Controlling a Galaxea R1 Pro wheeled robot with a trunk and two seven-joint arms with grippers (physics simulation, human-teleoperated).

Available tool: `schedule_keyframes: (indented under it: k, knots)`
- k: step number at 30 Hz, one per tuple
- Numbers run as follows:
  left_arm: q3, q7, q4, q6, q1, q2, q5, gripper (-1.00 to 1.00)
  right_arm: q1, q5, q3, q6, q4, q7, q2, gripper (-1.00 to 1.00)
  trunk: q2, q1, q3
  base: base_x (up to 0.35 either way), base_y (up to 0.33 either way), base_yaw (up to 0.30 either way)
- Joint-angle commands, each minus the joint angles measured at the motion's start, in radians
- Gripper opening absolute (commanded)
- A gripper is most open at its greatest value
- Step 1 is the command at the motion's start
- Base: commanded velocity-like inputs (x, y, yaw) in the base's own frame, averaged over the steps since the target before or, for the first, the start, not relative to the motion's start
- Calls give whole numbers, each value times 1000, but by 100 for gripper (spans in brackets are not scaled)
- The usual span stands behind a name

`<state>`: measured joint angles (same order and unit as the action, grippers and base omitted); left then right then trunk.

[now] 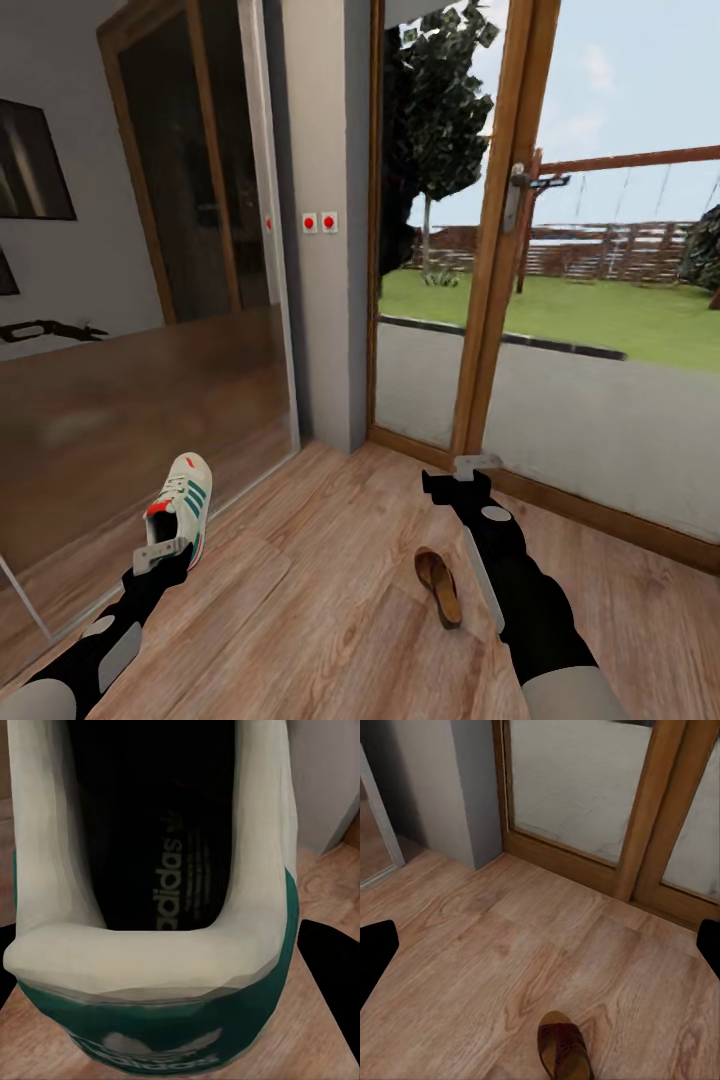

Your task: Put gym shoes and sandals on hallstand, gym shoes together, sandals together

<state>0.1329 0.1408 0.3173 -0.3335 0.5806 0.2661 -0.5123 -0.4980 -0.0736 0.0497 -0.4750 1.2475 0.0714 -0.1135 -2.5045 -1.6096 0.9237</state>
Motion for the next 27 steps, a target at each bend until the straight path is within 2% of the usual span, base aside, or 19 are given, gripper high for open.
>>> schedule_keyframes:
  k: [1, 3, 10, 16, 20, 23, 27]
  knots:
    - [7, 3, -1, -4, 1, 0, -11, -100, -1, -7, 1, -7, 1, 2, 0, 100, 0, 0, 1, 87, -76, 2]
    - [7, 3, -1, -4, 1, -11, -9, -100, -1, -6, 1, -7, 1, 2, 0, 100, 0, 0, 1, 222, -223, 0]
    - [7, 3, -1, -4, 1, -12, -9, -100, -1, -6, 1, 5, 0, 2, 0, 100, 0, 0, 1, 240, -251, 0]
    - [10, 4, 2, -4, 2, -13, -3, -100, -1, -6, 0, 132, -30, 2, 0, 100, 0, 0, 1, 78, -84, 0]
    - [11, 6, 14, -4, 2, -14, -2, -100, -1, -6, -3, 229, -197, 0, 0, 100, 0, 0, 1, 11, -12, 0]
    - [11, 6, 46, -4, 2, -35, -1, -100, -1, -8, -5, 328, -404, -2, 0, 100, 0, 0, 1, 3, -3, 0]
    - [10, 5, 68, -4, 2, -47, 0, -100, -1, -5, -5, 372, -491, -3, 0, 100, 0, 0, 1, 1, -1, 0]
